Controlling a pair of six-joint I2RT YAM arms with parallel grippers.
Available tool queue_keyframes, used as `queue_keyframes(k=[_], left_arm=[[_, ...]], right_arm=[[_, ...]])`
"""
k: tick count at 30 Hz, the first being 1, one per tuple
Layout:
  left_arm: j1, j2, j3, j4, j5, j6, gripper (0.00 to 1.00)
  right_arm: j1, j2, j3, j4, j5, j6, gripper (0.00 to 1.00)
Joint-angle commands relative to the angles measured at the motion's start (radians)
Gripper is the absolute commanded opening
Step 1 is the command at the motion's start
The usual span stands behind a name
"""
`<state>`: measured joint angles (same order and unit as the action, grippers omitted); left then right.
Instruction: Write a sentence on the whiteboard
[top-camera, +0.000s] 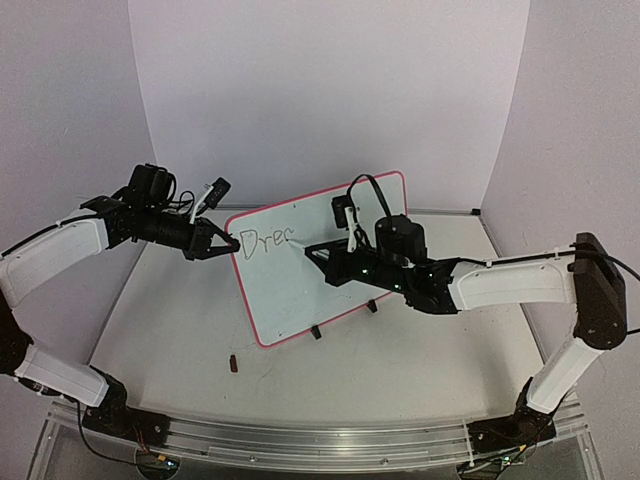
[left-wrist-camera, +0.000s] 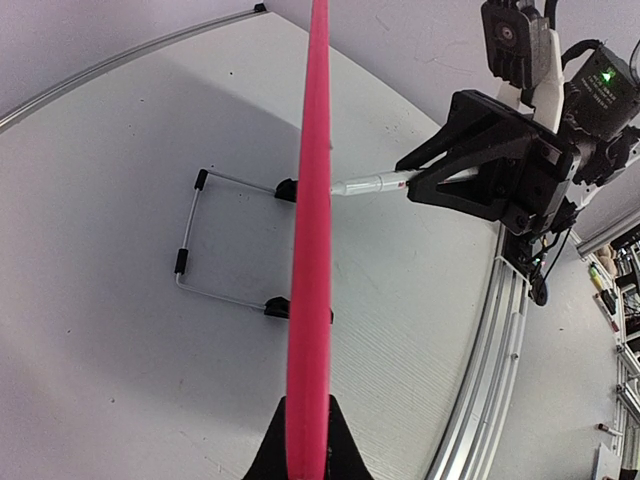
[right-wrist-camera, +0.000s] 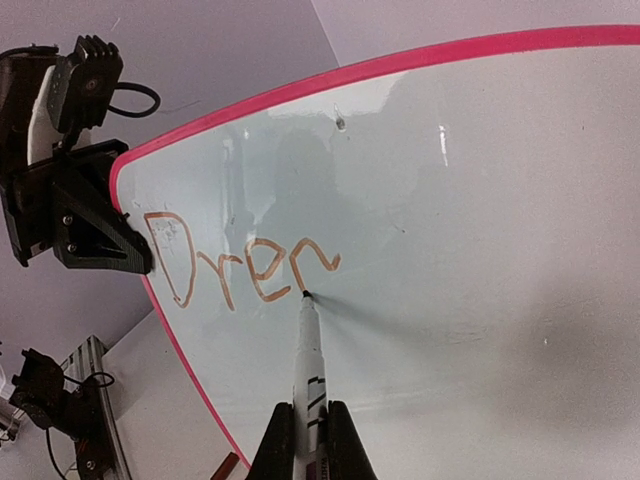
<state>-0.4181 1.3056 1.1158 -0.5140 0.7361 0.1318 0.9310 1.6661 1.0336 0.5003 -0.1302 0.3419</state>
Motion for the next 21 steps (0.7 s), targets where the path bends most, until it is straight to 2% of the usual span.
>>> queue_keyframes(k=[1, 21], left_arm=[[-0.009, 0.017, 0.013, -0.025, 0.003, 0.032, 0.0], [-0.008, 0.019, 0.014, -0.025, 0.003, 0.033, 0.0]], right_arm=[[-0.008, -0.032, 0.027, 0.01, 0.087, -0.024, 0.0], [-0.008, -0.03, 0.078, 0.015, 0.101, -0.064, 0.0]])
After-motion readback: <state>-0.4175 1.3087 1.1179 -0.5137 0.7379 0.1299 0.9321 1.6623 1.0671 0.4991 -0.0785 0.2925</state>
